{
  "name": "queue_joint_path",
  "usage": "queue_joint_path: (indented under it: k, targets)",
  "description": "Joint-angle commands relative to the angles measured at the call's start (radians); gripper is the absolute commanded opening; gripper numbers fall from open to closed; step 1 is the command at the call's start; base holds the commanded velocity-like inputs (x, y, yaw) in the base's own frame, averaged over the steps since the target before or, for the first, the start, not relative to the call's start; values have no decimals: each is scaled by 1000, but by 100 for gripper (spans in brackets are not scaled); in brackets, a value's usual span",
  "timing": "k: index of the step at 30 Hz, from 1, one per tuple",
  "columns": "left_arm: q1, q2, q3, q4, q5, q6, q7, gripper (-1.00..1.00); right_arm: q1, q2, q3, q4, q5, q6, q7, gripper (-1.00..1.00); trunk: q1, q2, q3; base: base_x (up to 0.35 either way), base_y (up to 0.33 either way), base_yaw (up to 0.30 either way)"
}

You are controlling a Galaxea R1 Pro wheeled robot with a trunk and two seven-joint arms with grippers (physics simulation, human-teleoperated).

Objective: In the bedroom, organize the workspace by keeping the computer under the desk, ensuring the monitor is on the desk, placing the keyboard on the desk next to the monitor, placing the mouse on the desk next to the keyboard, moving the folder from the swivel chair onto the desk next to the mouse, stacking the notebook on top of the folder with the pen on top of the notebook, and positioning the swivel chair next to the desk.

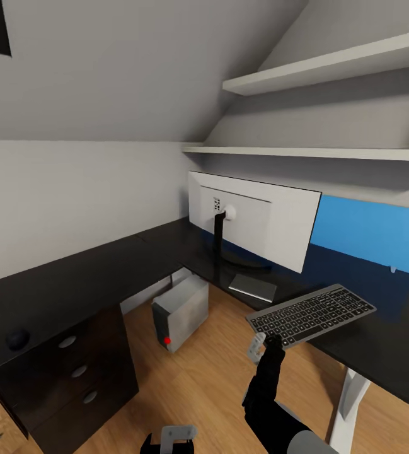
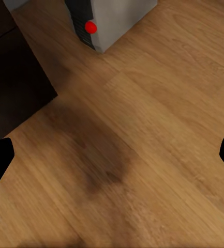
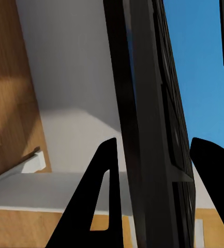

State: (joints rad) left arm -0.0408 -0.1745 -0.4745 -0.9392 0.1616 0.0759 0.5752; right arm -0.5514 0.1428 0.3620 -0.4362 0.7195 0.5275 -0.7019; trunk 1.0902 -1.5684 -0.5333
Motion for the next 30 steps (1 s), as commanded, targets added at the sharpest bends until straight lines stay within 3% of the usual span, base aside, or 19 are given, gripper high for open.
queue_joint_path:
  k: [1, 8, 17, 30]
  targets:
    - [-1, 0, -2, -2, 2, 5, 6, 100, -1, 0, 3, 1, 3, 7, -2, -100, 0, -1, -1, 0, 0, -2]
    - [-1, 0, -2, -3, 2, 5, 6, 100, -1, -1, 3, 2, 3, 7, -2, -100, 0, -1, -1, 0, 0, 0]
    - [-1, 0, -3, -3, 3, -2, 6, 100, -1, -2, 3, 2, 3, 7, -2, -100, -35, 62, 27, 0, 0, 0]
    - [-1, 0, -4, -3, 1, -6, 5, 100, -1, -3, 2, 1, 3, 13, -2, -100, -35, 62, 27, 0, 0, 0]
